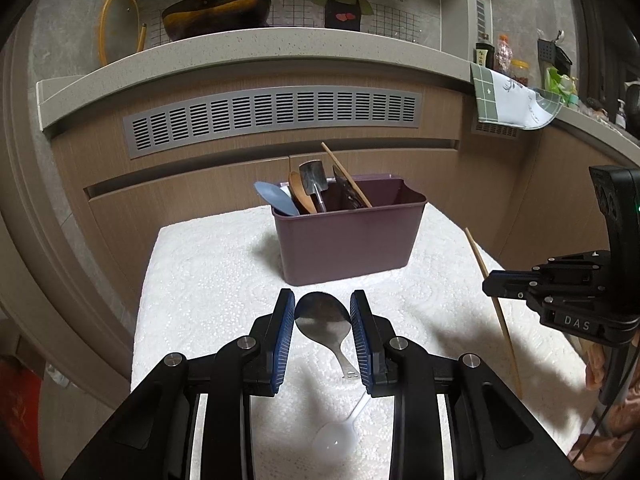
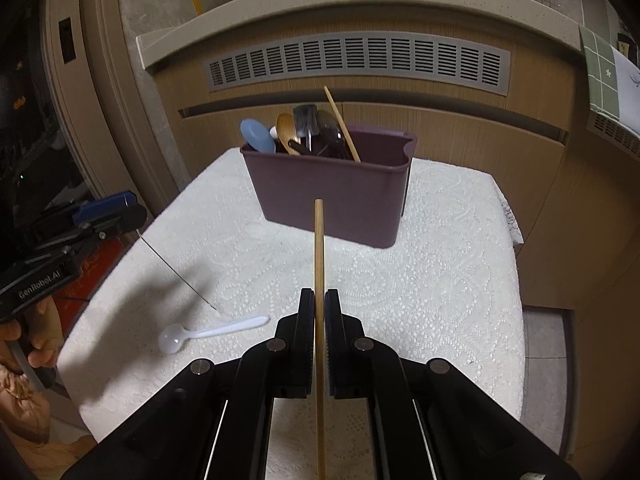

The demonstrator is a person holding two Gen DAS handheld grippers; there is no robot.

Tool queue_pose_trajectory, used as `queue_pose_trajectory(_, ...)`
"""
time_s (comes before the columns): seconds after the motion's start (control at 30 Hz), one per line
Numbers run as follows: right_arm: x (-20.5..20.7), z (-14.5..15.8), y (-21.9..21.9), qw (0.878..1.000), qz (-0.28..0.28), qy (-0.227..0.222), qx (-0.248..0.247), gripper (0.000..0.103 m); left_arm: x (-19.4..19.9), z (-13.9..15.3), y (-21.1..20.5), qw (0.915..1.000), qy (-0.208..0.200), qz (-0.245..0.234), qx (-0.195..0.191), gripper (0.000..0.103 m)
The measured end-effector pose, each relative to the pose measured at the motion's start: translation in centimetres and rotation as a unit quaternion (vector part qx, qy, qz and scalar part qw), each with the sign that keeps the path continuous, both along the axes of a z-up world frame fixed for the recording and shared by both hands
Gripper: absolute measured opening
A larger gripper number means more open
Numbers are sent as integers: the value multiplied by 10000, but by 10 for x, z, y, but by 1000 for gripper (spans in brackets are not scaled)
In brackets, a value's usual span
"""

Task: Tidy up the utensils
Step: 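Lift the spoon and chopstick over the caddy and release both inside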

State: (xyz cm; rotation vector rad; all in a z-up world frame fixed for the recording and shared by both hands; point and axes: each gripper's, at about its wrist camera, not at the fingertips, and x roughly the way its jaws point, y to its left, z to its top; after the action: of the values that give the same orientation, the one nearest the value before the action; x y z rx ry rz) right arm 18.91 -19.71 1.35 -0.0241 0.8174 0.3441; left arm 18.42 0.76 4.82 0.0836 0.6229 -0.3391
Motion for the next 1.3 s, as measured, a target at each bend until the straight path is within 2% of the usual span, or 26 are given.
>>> queue_pose_trajectory(0.13, 8, 21, 0, 9994, -4, -192, 273, 5, 5, 15, -2, 9999, -113, -12, -126, 29)
queue_pose_trajectory(0.2, 16, 48, 1, 9981, 64, -474, 385, 5, 11, 37, -3, 9992, -309, -103, -211, 29)
queue_pose_trajectory(0.33, 36, 124, 1, 9903, 105, -1332, 370, 5, 31, 101, -5, 9949, -874, -331, -388, 29)
queue_pose_trajectory(0.43, 52, 171, 6, 9807, 15, -1948, 180, 5, 49, 141, -7, 9897, -1299, -419, -440, 30)
queue_pose_trajectory(0.5, 65, 188, 9, 9769, -6, -2135, 93, 5, 67, 156, -10, 9874, -1482, -380, -406, 30)
queue_pose_trajectory(0.57, 82, 194, 13, 9761, -38, -2174, 20, 5, 85, 159, -12, 9873, -1492, -368, -393, 30)
queue_pose_trajectory(0.63, 101, 191, 15, 9769, -75, -2132, -100, 5, 107, 151, -13, 9891, -1375, -364, -378, 30)
queue_pose_trajectory(0.73, 122, 169, 13, 9814, -138, -1899, -224, 5, 137, 128, -13, 9930, -1038, -375, -419, 30)
queue_pose_trajectory(0.87, 146, 128, 13, 9900, -149, -1370, -311, 5, 168, 86, -15, 9966, -470, -405, -549, 30)
queue_pose_trajectory(1.03, 169, 65, 12, 9979, -82, -558, -317, 5, 192, 33, -20, 9968, 180, -452, -636, 30)
queue_pose_trajectory(1.1, 176, 43, 11, 9994, -31, -245, -236, 7, 196, 15, -22, 9959, 408, -477, -654, 38)
queue_pose_trajectory(1.13, 180, 34, 10, 9998, -41, -108, -183, 10, 199, 7, -22, 9954, 510, -467, -670, 42)
queue_pose_trajectory(1.17, 182, 26, 9, 9999, -50, -4, -152, 25, 200, 0, -22, 9949, 590, -433, -699, 51)
queue_pose_trajectory(1.2, 183, 19, 9, 9999, -39, 60, -151, 48, 199, -3, -22, 9949, 602, -393, -714, 56)
queue_pose_trajectory(1.27, 178, 14, 7, 9999, -116, -15, -112, 68, 191, -3, -19, 9952, 548, -317, -742, 56)
queue_pose_trajectory(1.3, 171, 15, 5, 9998, -163, -105, -95, 68, 186, 0, -18, 9956, 493, -284, -749, 56)
